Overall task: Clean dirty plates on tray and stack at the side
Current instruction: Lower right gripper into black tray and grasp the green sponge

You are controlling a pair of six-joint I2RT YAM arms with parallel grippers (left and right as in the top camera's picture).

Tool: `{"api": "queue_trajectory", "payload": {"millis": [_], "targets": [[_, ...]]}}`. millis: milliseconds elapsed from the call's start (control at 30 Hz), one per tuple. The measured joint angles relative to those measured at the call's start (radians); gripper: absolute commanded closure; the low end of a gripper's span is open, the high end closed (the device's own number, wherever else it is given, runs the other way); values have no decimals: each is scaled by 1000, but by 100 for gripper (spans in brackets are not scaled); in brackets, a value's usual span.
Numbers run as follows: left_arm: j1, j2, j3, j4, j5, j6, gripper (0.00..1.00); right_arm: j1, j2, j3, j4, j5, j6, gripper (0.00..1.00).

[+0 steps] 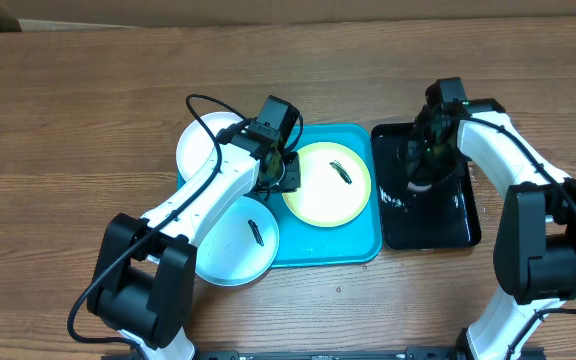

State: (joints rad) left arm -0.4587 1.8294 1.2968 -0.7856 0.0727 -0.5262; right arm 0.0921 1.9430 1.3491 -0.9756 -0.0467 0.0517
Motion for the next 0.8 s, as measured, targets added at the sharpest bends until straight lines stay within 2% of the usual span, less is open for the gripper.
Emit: {"api": "queue_trajectory", "payload": {"millis": [300,500,800], "targets": [[0,0,-61,49,-11,-31,71,0,0,101,-135,0,0,96],[0,0,-127,140,-11,-48,74,0,-1,128,-134,0,0,96],[0,4,-139,176,-18,-53,85,0,-1,128,-135,0,0,96]]}}
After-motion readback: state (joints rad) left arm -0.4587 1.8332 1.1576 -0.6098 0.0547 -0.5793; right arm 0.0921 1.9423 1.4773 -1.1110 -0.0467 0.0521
